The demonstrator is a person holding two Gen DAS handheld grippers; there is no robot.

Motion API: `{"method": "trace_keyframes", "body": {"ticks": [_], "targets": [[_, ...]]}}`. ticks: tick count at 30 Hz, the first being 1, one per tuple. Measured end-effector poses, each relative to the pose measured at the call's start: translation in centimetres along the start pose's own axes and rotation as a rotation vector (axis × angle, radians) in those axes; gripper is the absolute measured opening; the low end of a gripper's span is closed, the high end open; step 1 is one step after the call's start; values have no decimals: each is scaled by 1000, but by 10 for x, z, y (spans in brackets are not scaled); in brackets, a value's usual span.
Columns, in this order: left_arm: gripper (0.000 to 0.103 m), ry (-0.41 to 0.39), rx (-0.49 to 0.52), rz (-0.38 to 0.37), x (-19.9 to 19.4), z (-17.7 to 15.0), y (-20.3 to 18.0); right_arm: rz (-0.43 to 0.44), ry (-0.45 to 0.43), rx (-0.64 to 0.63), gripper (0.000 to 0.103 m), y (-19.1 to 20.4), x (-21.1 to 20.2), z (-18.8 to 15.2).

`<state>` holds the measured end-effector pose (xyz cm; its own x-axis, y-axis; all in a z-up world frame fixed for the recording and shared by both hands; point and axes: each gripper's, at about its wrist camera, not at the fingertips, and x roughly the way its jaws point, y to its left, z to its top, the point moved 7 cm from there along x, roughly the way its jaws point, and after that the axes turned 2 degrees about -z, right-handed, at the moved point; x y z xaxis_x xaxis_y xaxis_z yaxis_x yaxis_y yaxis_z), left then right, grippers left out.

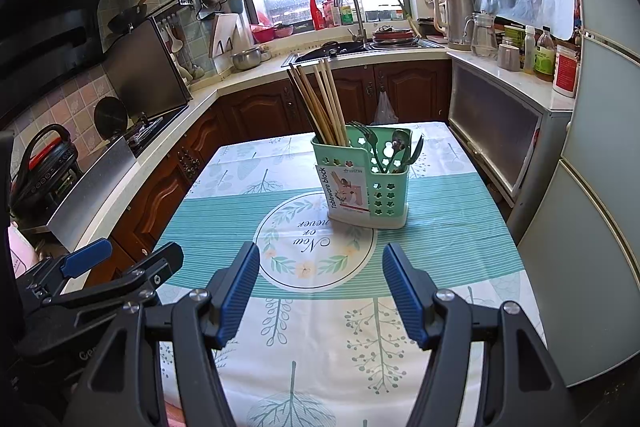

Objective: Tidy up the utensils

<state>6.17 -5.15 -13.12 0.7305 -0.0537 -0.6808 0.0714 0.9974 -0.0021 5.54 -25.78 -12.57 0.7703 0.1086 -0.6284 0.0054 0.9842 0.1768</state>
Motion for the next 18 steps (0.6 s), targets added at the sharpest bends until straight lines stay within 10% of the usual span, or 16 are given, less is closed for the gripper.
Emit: {"method": "trace_keyframes", "body": {"ticks": [18], "targets": [[88, 25, -28, 3, 8, -7, 11, -4, 7, -8, 64, 4, -2, -2]]}}
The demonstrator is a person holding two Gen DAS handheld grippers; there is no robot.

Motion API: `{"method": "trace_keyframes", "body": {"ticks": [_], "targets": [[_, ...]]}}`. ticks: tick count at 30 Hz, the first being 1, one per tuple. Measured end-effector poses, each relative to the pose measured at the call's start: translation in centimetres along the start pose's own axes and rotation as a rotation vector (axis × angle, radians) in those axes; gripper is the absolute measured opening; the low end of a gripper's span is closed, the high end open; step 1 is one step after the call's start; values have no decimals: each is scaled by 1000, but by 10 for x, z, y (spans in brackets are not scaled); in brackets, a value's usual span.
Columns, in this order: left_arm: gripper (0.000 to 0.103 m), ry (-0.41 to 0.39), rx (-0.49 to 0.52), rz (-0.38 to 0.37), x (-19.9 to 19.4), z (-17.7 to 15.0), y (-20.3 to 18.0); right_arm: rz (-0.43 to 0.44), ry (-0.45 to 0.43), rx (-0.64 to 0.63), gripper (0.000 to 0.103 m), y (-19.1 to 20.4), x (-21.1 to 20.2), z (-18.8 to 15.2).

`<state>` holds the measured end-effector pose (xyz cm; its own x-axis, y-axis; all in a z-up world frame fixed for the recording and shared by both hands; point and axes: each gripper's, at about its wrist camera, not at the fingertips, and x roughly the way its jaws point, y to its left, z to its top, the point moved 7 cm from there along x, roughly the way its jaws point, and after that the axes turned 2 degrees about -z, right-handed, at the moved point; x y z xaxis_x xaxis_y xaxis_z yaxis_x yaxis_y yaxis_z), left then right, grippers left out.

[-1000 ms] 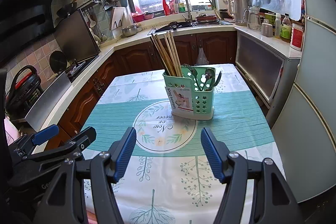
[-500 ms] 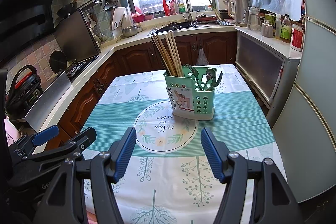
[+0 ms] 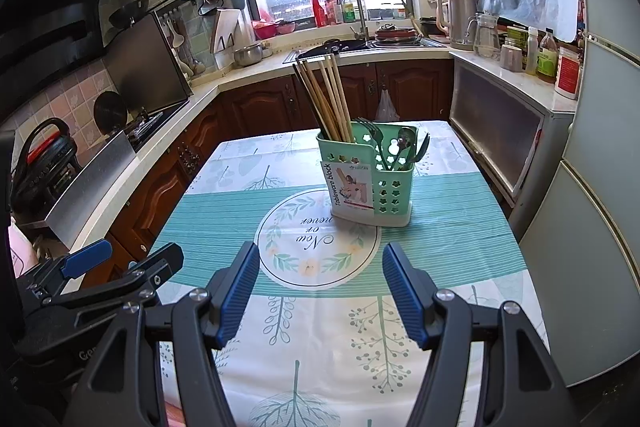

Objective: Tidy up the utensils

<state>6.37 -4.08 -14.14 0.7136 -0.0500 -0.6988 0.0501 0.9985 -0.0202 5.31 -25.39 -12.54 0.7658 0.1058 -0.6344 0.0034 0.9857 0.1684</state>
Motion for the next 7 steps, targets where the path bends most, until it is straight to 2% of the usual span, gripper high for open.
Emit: {"method": "trace_keyframes", "body": {"ticks": [7], "targets": [[88, 7, -11, 0, 5, -1, 8, -7, 13, -18, 64, 11, 6, 0]]}}
